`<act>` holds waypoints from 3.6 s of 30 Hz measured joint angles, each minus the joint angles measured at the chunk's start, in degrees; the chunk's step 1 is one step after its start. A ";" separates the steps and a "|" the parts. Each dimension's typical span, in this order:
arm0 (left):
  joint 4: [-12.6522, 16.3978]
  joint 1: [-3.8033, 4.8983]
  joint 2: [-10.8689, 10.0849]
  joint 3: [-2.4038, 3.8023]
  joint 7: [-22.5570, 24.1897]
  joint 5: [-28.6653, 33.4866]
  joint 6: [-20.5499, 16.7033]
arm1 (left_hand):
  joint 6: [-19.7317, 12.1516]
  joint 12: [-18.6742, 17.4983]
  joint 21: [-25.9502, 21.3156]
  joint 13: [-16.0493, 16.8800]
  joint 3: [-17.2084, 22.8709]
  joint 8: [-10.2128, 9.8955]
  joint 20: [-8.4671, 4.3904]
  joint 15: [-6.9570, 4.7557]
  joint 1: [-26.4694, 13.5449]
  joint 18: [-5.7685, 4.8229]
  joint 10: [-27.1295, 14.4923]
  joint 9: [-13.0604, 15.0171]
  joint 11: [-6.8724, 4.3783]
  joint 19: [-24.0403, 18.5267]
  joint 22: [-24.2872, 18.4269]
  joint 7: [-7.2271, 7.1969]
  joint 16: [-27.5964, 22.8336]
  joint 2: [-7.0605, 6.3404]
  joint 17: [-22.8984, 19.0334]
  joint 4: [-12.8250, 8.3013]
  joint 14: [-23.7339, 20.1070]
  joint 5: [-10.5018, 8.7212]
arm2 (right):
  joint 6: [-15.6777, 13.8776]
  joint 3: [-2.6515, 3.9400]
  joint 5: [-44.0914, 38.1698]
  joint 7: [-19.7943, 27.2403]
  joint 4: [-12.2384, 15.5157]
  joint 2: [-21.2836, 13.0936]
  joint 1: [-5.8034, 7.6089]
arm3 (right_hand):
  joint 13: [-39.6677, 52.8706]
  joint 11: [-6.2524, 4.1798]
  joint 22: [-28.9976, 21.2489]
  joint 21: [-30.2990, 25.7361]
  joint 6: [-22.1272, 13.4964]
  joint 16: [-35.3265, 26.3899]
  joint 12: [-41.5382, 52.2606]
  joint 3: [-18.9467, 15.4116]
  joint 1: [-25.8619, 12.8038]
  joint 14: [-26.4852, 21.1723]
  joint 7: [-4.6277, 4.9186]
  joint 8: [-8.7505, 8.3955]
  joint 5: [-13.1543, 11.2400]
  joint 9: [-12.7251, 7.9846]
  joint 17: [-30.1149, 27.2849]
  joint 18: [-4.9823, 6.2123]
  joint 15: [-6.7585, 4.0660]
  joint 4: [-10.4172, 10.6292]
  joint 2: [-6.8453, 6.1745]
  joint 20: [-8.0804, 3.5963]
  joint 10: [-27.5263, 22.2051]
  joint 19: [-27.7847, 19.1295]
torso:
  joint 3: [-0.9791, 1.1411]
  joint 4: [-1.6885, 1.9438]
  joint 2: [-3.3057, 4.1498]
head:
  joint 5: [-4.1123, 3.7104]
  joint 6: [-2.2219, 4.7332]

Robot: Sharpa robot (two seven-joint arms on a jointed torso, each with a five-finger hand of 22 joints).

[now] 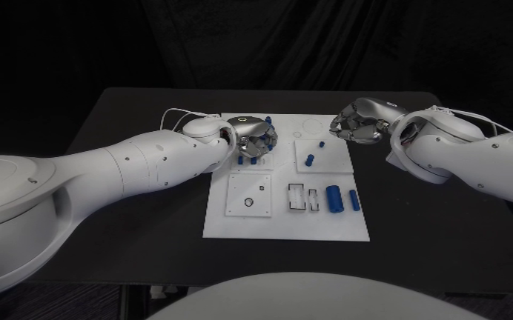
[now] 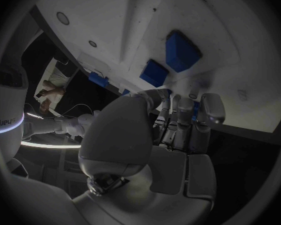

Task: Assemble the parts on the task board

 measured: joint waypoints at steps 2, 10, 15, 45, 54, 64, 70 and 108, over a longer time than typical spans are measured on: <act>0.00 -0.03 0.00 0.00 -0.08 -0.01 0.00 | 0.08 0.13 0.11 0.11 -0.08 0.00 0.18 0.21 -0.23 0.01 0.07 -0.01 -0.07 0.18 0.00 0.07 0.10 0.23 -0.02 -0.06 0.21 0.00 | 0.02 0.00 0.00 0.00 -0.02 0.00 0.00 | 0.00 0.00 0.00 0.00 0.00 0.00 0.00 0.00 0.00 0.00 0.00 0.00 0.00 0.00 0.00 0.00 0.00 0.00 0.00 0.00 0.00 0.00 | -0.01 0.04 -0.03 | 0.03 0.00; -0.02 -0.20 0.30 0.01 -0.20 -0.04 0.06 | 1.20 0.71 0.47 0.27 -0.79 0.88 -0.13 -0.09 -0.44 0.00 0.70 0.16 -0.32 0.48 0.00 0.19 0.36 0.44 -0.29 -0.29 0.51 0.00 | 0.09 0.00 0.00 -0.01 -0.04 0.05 0.00 | 0.00 0.00 -0.01 0.00 0.00 0.00 0.00 0.00 0.00 0.00 0.00 0.00 0.22 0.00 0.00 0.00 0.00 0.00 0.00 0.00 0.00 0.00 | -0.03 0.04 -0.07 | 0.04 0.00; -0.15 -0.27 0.44 0.03 -0.19 -0.04 0.10 | 1.32 0.72 0.47 0.34 -0.95 1.06 -0.13 -0.09 -0.20 0.01 0.81 0.23 -0.43 0.48 0.00 0.07 0.36 0.68 -0.42 -0.45 0.51 0.00 | 0.12 0.00 0.00 -0.01 -0.04 0.05 0.00 | 0.00 0.00 -0.01 0.00 0.00 0.00 0.00 0.16 0.00 0.00 0.00 0.00 0.22 0.00 0.00 0.00 0.00 0.16 0.00 0.00 0.00 0.00 | -0.02 0.03 -0.09 | -0.02 0.00; 6.63 1.38 -6.52 -0.02 1.49 -0.08 -7.21 | 7.47 -0.63 4.02 -4.86 -1.63 4.56 -2.99 -3.06 0.89 -1.83 9.54 0.49 -3.56 5.19 -0.01 0.90 1.46 2.51 0.33 -2.46 4.92 2.04 | 0.21 0.00 0.00 -0.02 -0.12 -0.19 0.00 | 0.04 0.00 -0.03 0.00 0.21 0.00 0.00 0.32 0.00 0.00 0.21 0.00 0.21 0.01 -0.01 0.00 0.00 0.00 0.00 0.00 0.00 0.00 | 0.01 0.02 -0.06 | 0.45 0.00; 10.56 3.09 -11.32 0.01 1.28 -0.10 -8.48 | 7.68 -1.74 3.57 -6.01 -1.31 4.88 -2.99 -3.06 0.39 -1.82 9.92 0.14 -3.59 5.19 -0.01 0.69 1.14 2.02 -0.87 -2.27 4.92 1.43 | 0.42 0.00 0.00 -0.04 -0.30 -0.20 -0.01 | 0.03 0.00 -0.04 0.00 0.21 0.00 0.00 0.32 0.00 0.00 0.21 0.00 0.21 0.01 -0.01 0.00 0.00 0.00 0.00 0.00 0.00 0.00 | 0.02 0.18 -0.16 | 0.31 -0.01; 11.23 3.17 -12.35 -0.01 0.59 -0.10 -7.93 | 7.87 -1.74 3.34 -6.33 -1.31 4.88 -2.99 -3.06 0.39 -1.82 10.31 0.06 -3.59 5.19 -0.01 0.50 1.14 2.02 -1.12 -2.27 4.47 1.08 | 0.82 0.00 0.00 -0.05 -0.30 -0.20 -0.41 | 0.03 -0.21 -0.04 -0.28 0.21 0.00 -0.24 0.32 0.00 0.00 0.21 0.00 0.21 0.01 -0.01 0.00 0.00 0.00 0.00 0.00 -0.21 0.00 | 0.07 0.21 -0.13 | 0.75 -0.01; 10.85 2.29 -11.80 0.00 0.36 -0.11 -7.19 | 7.87 -1.95 3.09 -6.50 -1.31 4.87 -3.03 -3.02 0.39 -1.81 10.31 0.06 -3.59 4.77 0.04 0.50 0.80 2.01 -1.54 -2.27 4.19 1.08 | 1.02 0.00 -0.01 -0.06 -0.17 -0.34 -0.65 | 0.03 0.00 -0.04 -0.37 0.21 0.00 -0.24 0.32 0.00 0.00 0.21 0.00 0.21 0.01 -0.01 0.00 0.00 0.00 0.00 0.00 -0.42 0.00 | -0.02 0.20 -0.06 | 0.88 0.00; 8.08 0.56 -9.69 0.02 -1.57 -0.12 -4.19 | 7.78 -2.19 2.76 -6.99 -1.33 4.86 -3.01 -3.06 0.18 -1.80 10.88 -0.17 -3.43 4.35 0.02 0.63 0.54 1.62 -2.08 -2.29 3.66 0.88 | 1.37 0.00 -0.01 -0.11 0.12 -0.71 -0.77 | 0.01 0.00 -0.01 -0.37 0.21 -0.22 -0.23 0.48 0.00 0.00 0.21 0.00 0.21 -0.04 -0.01 0.00 0.00 0.16 0.00 0.00 -0.41 0.00 | -0.01 -0.12 -0.04 | 0.80 -0.01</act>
